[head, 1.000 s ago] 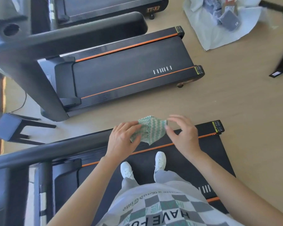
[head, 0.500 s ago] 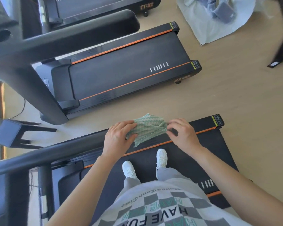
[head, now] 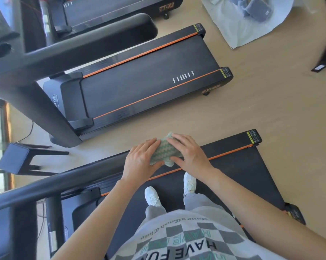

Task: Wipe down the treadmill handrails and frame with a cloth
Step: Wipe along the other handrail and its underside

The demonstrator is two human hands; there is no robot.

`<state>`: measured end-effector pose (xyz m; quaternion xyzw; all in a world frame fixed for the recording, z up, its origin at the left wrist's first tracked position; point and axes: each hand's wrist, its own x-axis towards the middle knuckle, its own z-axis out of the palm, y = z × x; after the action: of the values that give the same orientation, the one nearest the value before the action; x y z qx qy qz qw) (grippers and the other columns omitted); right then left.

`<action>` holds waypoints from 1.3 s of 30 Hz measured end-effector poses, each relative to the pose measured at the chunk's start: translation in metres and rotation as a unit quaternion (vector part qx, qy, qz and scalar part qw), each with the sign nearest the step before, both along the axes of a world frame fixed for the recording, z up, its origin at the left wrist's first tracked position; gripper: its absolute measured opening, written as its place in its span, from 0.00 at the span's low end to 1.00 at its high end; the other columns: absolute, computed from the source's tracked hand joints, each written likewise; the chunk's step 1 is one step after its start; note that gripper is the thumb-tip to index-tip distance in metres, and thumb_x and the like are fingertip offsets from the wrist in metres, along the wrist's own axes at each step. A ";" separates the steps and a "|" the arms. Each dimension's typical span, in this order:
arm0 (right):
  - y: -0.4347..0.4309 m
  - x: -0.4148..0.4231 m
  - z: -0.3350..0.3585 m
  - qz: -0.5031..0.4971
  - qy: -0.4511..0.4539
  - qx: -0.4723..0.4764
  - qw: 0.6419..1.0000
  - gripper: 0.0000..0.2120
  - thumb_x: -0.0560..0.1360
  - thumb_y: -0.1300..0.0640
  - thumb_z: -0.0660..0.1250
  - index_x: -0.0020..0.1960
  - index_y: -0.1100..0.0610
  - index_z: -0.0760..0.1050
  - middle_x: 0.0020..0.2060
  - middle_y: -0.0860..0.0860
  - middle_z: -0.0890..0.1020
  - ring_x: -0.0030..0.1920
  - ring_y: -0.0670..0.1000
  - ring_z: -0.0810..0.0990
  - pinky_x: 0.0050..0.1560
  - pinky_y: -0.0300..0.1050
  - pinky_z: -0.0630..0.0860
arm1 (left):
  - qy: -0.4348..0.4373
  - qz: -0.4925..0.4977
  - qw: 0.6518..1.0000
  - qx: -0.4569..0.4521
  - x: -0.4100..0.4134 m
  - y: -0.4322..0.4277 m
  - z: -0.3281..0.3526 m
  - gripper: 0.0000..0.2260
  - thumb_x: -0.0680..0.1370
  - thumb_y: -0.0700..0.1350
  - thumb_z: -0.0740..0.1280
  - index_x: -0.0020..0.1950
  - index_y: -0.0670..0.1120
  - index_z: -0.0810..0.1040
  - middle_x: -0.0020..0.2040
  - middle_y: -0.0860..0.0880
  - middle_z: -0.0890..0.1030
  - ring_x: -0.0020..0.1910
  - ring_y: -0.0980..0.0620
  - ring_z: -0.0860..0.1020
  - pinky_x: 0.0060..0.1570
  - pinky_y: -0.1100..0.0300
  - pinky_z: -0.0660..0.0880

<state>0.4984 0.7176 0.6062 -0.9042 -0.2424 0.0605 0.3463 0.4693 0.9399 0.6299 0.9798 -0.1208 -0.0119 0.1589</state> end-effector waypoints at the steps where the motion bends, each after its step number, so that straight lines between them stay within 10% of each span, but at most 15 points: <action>1: -0.004 0.001 -0.003 -0.006 0.021 0.007 1.000 0.33 0.72 0.55 0.77 0.74 0.55 0.71 0.71 0.52 0.74 0.69 0.55 0.71 0.68 0.51 0.72 | 0.008 -0.012 1.000 0.005 0.005 -0.001 0.000 0.34 0.67 0.56 0.81 0.71 0.47 0.78 0.67 0.49 0.80 0.58 0.45 0.83 0.54 0.51 0.79; 11: -0.041 0.015 -0.030 -0.091 0.212 0.075 0.970 0.32 0.71 0.59 0.78 0.73 0.54 0.73 0.70 0.50 0.77 0.69 0.49 0.75 0.66 0.25 0.62 | 0.226 -0.095 0.967 0.074 0.070 -0.049 0.015 0.36 0.75 0.67 0.68 0.79 0.57 0.63 0.73 0.57 0.73 0.66 0.47 0.77 0.58 0.52 0.75; 16: -0.050 0.010 -0.040 -0.118 0.244 0.078 0.959 0.32 0.70 0.58 0.79 0.72 0.55 0.74 0.67 0.48 0.80 0.66 0.50 0.77 0.69 0.47 0.72 | 0.201 -0.114 0.965 0.121 0.079 -0.075 0.007 0.32 0.74 0.64 0.69 0.76 0.56 0.68 0.72 0.58 0.74 0.64 0.49 0.78 0.51 0.56 0.73; 25: -0.021 0.015 -0.028 -0.069 0.132 0.106 0.983 0.38 0.64 0.53 0.83 0.71 0.57 0.74 0.67 0.50 0.78 0.63 0.51 0.74 0.66 0.35 0.66 | 0.033 -0.046 0.998 0.039 0.034 -0.033 0.004 0.34 0.64 0.59 0.80 0.68 0.52 0.79 0.62 0.56 0.83 0.51 0.50 0.83 0.40 0.58 0.78; 39: 0.082 0.009 0.014 0.082 -0.053 -0.092 0.991 0.34 0.61 0.45 0.81 0.64 0.53 0.79 0.58 0.48 0.82 0.57 0.54 0.80 0.62 0.53 0.72 | -0.006 0.058 0.998 0.031 -0.030 0.082 -0.001 0.36 0.62 0.62 0.81 0.67 0.50 0.79 0.61 0.54 0.83 0.56 0.50 0.83 0.55 0.52 0.78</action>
<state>0.5073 0.7997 0.6201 -0.9111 -0.3276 0.0627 0.2420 0.4390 1.0216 0.6285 0.9897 -0.0643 -0.0005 0.1278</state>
